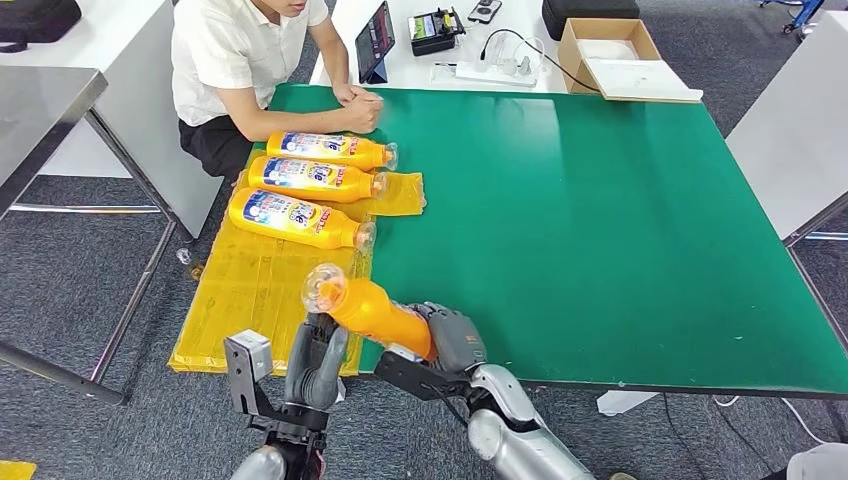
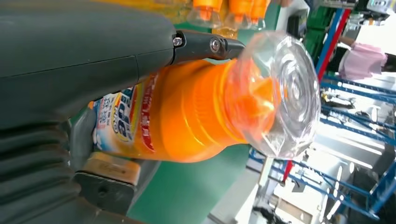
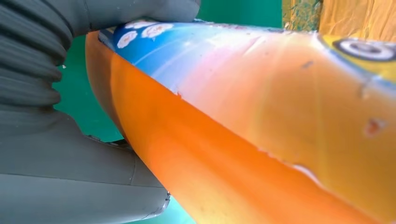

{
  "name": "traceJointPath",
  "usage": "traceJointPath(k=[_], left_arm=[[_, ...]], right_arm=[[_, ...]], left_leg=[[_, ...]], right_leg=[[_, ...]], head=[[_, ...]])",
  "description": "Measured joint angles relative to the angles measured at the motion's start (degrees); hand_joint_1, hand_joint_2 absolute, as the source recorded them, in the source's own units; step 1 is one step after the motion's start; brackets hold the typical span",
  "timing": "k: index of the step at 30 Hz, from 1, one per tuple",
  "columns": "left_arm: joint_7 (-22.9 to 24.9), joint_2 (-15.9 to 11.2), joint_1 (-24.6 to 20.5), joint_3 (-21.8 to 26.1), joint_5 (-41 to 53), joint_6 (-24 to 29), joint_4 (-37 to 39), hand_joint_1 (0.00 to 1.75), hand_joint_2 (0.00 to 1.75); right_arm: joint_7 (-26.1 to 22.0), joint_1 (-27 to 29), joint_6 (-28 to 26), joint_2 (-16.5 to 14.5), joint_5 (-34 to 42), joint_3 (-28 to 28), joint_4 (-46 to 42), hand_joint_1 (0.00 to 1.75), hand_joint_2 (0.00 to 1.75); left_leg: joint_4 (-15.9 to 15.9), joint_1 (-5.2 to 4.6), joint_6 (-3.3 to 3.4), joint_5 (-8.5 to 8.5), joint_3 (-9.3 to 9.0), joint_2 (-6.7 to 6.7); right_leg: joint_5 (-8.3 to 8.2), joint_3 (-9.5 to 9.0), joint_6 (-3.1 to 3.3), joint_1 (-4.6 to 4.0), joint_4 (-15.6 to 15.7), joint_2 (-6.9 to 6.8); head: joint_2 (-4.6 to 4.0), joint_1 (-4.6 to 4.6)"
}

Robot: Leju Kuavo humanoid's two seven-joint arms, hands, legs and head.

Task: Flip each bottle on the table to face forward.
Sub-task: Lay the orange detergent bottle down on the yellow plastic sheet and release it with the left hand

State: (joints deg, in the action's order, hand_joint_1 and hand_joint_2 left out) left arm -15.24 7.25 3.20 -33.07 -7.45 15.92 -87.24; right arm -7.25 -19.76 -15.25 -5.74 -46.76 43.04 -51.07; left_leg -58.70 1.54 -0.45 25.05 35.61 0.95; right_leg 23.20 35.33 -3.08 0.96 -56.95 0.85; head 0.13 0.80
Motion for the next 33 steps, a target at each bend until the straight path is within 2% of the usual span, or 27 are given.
traceJointPath(k=[6,15,20,27,31,33], left_arm=[[-0.32,0.85,-0.98,0.79,2.32,1.93,2.64,0.0,1.75],[-3.17,1.54,-2.59,1.06,14.81,10.07,6.27,0.0,1.75],[-2.85,2.04,-3.11,1.48,14.18,9.13,7.08,0.0,1.75],[-0.37,2.84,-3.27,3.03,7.87,3.87,7.6,0.03,1.75],[0.07,3.1,-3.23,3.48,6.94,2.93,7.6,1.75,1.75],[1.06,3.23,-3.21,3.76,4.03,0.56,7.62,1.75,1.75]], right_arm=[[-0.41,-0.04,-0.42,-0.57,-0.28,0.96,0.36,1.44,1.75],[-1.75,-0.04,0.51,-0.94,0.9,1.68,0.3,1.36,1.75],[-2.0,0.01,0.62,-0.93,0.89,1.8,0.27,1.37,1.75],[-2.15,0.14,-0.04,-0.93,0.34,2.03,0.24,1.37,1.75],[-2.11,0.15,-0.11,-0.93,0.36,2.05,0.24,1.36,1.75],[-2.34,0.15,-0.19,-0.93,0.66,2.05,0.24,1.37,1.75]], left_leg=[[0.0,0.0,0.0,0.0,-0.01,0.0],[0.0,0.0,0.0,0.0,0.01,0.01],[0.0,0.0,0.0,0.0,0.01,0.01],[0.0,0.0,0.0,0.0,0.01,0.01],[0.0,0.0,0.0,0.0,0.01,0.01],[0.0,0.0,0.0,0.0,0.01,0.01]], right_leg=[[0.0,0.0,0.0,0.0,0.0,0.0],[0.0,0.0,0.0,0.0,0.0,0.0],[0.0,0.0,0.0,0.0,0.0,0.0],[0.0,0.0,0.0,0.0,0.0,0.0],[0.0,0.0,0.0,0.0,0.0,0.0],[0.0,0.0,0.0,0.0,0.0,0.0]], head=[[0.0,0.0],[0.0,0.0],[0.0,-0.01],[0.0,-0.01],[0.0,-0.01],[0.0,-0.01]])
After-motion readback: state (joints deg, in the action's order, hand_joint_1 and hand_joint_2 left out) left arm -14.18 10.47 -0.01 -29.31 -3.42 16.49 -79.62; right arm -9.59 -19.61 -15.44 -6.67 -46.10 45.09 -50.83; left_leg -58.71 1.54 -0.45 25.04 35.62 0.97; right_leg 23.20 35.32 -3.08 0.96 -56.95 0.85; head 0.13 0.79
